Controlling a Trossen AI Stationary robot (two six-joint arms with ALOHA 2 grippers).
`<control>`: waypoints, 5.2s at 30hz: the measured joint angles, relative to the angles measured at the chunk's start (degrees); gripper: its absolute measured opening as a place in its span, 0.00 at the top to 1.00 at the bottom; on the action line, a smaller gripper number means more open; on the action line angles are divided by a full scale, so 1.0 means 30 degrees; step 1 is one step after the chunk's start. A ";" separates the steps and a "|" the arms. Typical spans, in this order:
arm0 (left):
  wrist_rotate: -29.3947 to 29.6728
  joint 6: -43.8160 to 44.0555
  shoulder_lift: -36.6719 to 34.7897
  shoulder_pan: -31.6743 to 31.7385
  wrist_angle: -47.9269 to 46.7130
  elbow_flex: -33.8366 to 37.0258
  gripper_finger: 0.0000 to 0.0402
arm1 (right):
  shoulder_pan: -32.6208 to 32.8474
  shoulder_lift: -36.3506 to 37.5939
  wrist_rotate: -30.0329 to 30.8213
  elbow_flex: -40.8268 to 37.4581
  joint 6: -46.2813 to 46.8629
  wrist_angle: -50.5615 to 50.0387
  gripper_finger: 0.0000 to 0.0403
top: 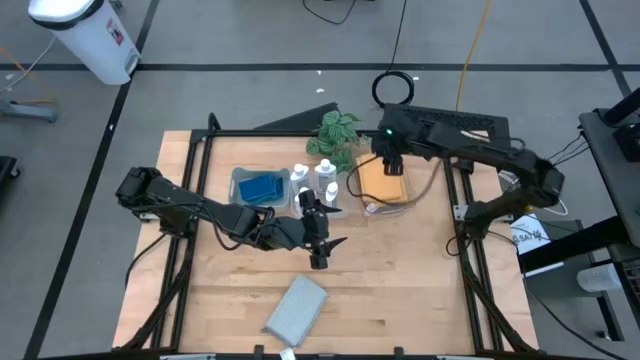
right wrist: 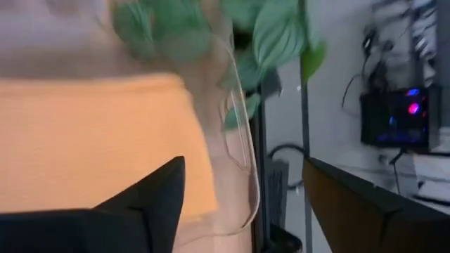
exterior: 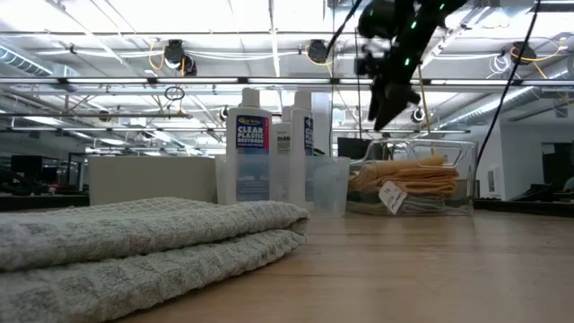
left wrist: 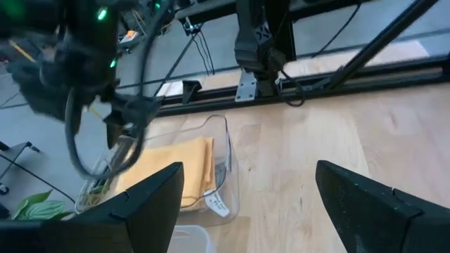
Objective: Pick & Place Kitchen Items
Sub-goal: Put the gray towel into the transparent bin
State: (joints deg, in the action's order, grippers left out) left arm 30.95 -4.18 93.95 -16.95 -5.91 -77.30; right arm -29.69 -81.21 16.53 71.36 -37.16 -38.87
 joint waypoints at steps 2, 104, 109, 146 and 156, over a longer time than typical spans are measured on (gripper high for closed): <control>-0.0003 0.0084 0.0000 0.0000 0.0131 0.0000 0.19 | 0.0759 0.1035 -0.0041 -0.0004 0.0747 -0.0155 0.34; -0.1454 0.0777 0.4983 0.0816 -0.6440 -0.3432 0.96 | 1.6646 0.6877 -0.2978 -1.0203 1.0218 1.6743 0.40; -0.1661 0.0714 0.4983 0.0823 -0.6411 -0.3432 0.97 | 1.6471 0.6544 -0.1097 -0.7994 1.1457 1.3677 0.23; -0.2000 0.0749 0.4962 0.0991 -0.4961 -0.3432 0.90 | 1.3797 0.1945 -0.3977 -0.4310 1.7526 0.5569 0.76; -0.2476 0.1520 0.4411 0.0821 -0.3227 -0.3417 0.89 | 1.3807 0.2607 -0.3997 -0.4308 1.5776 0.5134 0.97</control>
State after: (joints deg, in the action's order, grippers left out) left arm 23.52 0.38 107.18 -14.49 -15.59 -87.55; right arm 11.73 -73.39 4.54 58.44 10.17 -23.47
